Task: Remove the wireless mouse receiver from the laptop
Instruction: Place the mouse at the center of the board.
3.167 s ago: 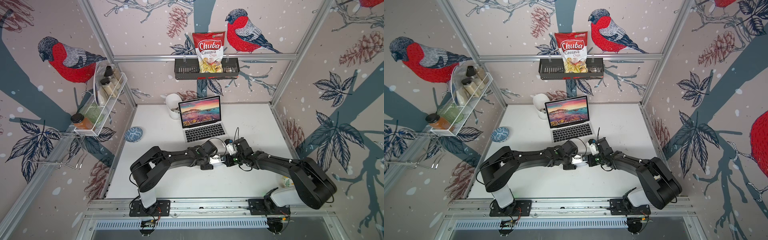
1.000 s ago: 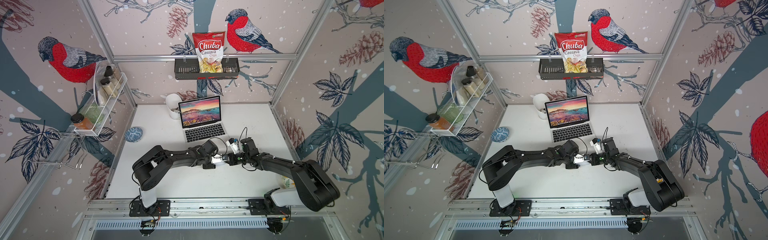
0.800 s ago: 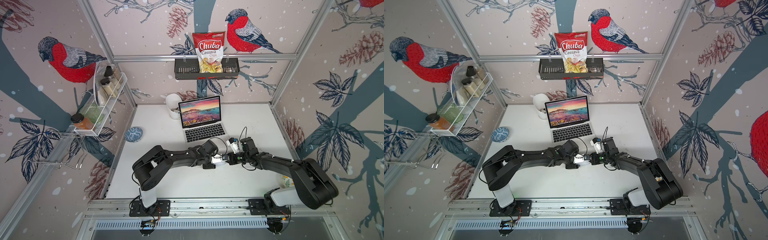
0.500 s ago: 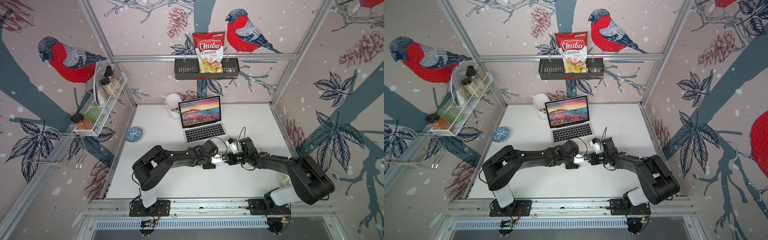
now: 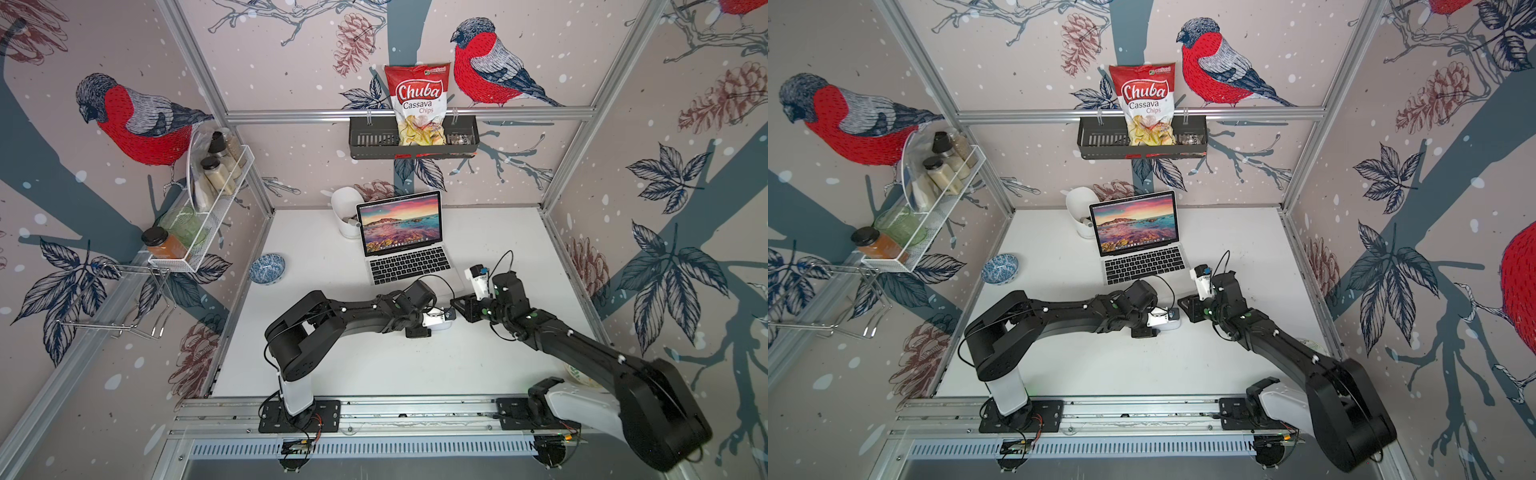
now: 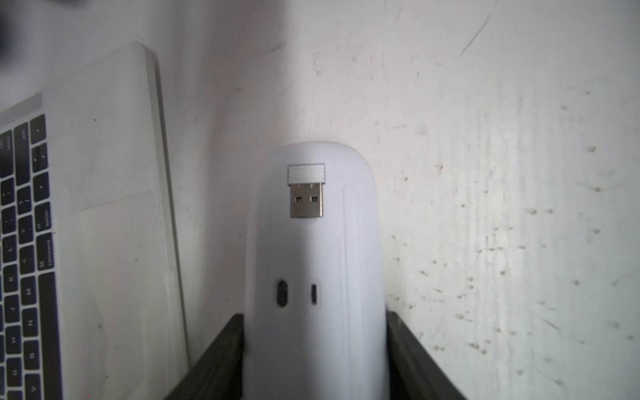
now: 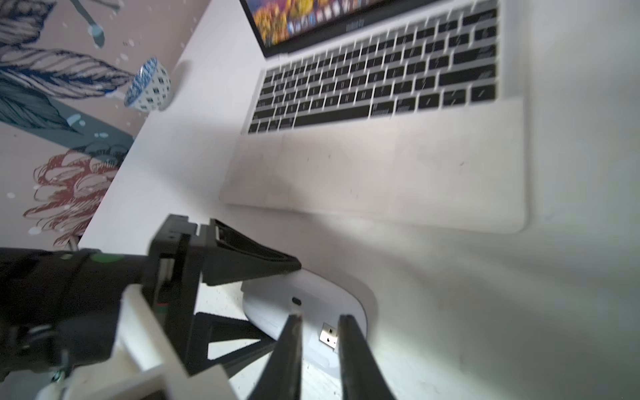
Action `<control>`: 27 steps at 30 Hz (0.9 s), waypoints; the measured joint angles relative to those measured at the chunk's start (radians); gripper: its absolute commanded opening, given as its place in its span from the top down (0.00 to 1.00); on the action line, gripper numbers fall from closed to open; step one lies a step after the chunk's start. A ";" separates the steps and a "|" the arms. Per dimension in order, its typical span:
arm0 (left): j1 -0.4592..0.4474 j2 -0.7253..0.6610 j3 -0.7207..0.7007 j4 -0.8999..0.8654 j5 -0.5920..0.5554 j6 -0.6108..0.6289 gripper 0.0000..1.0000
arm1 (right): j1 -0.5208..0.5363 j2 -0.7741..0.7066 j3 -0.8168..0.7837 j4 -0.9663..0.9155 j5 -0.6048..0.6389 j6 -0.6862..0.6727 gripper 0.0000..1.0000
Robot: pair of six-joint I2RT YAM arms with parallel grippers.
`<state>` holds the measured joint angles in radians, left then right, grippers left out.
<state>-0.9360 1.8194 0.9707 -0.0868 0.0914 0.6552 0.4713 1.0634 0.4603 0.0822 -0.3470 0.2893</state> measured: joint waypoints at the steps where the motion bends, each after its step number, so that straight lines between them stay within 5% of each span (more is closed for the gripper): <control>1: 0.000 0.000 0.004 -0.004 0.000 0.000 0.52 | 0.004 -0.073 -0.013 -0.008 0.054 0.002 0.63; 9: -0.002 -0.029 0.011 -0.065 0.004 0.000 0.52 | 0.044 -0.517 -0.044 -0.090 0.404 -0.027 0.59; 15: -0.004 -0.095 0.004 -0.204 0.000 0.007 0.52 | 0.149 -0.592 0.043 -0.123 0.493 -0.133 0.57; 19: 0.009 -0.148 0.013 -0.269 0.023 0.005 0.51 | 0.359 -0.465 0.169 -0.191 0.586 -0.270 0.53; 23: 0.044 -0.197 0.061 -0.329 0.045 -0.010 0.51 | 0.688 -0.340 0.200 -0.234 0.819 -0.468 0.48; 27: 0.087 -0.222 0.105 -0.374 0.078 -0.050 0.51 | 0.888 -0.269 0.160 -0.274 1.030 -0.635 0.47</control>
<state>-0.8486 1.5978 1.0760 -0.4606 0.1692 0.6056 1.3590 0.7944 0.6205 -0.1917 0.6830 -0.3454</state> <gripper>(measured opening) 0.603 0.529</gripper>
